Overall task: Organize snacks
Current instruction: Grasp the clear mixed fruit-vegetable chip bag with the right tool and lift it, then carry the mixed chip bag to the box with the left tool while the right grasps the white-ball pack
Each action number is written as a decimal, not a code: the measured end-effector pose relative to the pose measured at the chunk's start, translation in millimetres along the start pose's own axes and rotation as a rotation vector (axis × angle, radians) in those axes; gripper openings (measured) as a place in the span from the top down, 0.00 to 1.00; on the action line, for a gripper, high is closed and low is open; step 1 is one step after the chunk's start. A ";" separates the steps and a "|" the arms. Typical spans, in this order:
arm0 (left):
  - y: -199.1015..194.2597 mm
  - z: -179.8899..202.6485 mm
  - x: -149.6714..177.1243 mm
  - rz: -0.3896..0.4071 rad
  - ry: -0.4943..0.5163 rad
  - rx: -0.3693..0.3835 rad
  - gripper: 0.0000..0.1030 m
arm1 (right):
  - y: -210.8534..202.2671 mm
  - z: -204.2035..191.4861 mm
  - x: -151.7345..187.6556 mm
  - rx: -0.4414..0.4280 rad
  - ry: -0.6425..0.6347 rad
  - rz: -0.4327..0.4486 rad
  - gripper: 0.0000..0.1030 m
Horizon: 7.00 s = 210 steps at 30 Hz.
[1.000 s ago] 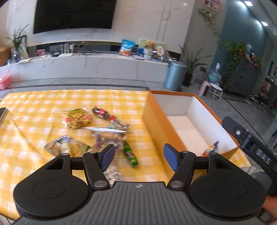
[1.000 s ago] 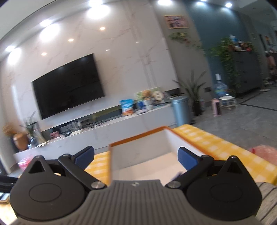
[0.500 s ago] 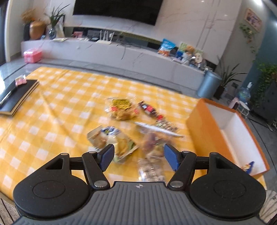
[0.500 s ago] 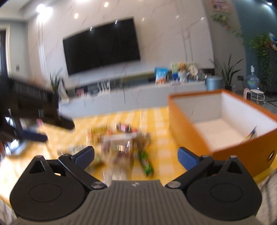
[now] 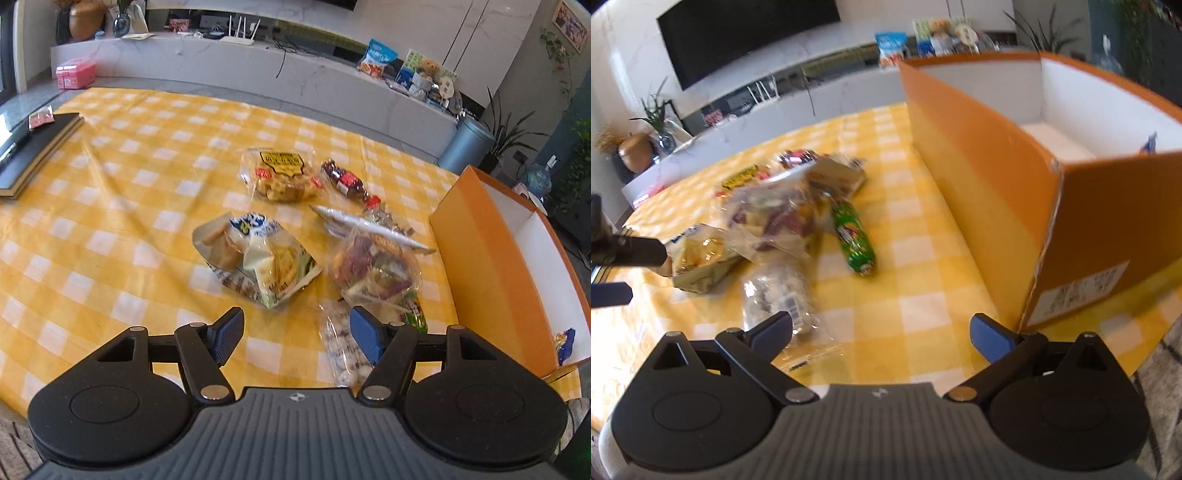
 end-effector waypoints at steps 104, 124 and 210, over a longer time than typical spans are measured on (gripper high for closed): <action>143.5 94.3 -61.1 -0.638 0.108 -0.151 0.26 | 54.6 -77.9 -1.9 -0.042 -0.311 -0.002 0.38; 21.5 129.5 -64.9 -0.304 0.364 0.029 0.29 | 52.9 -73.8 -2.4 -0.031 -0.295 0.005 0.43; 12.6 249.7 -28.0 -0.084 0.216 0.475 0.29 | -40.5 170.5 -123.3 0.113 0.123 0.234 0.48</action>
Point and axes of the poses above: each gripper's, at about its wrist camera, not at the fingertips, and y roughly the way its jaws point, z to its right, x to its underside, the point moved 8 cm from there along y, roughly the way its jaws point, and after that the axes turned 7 degrees about -z, right-handed, at the moved point
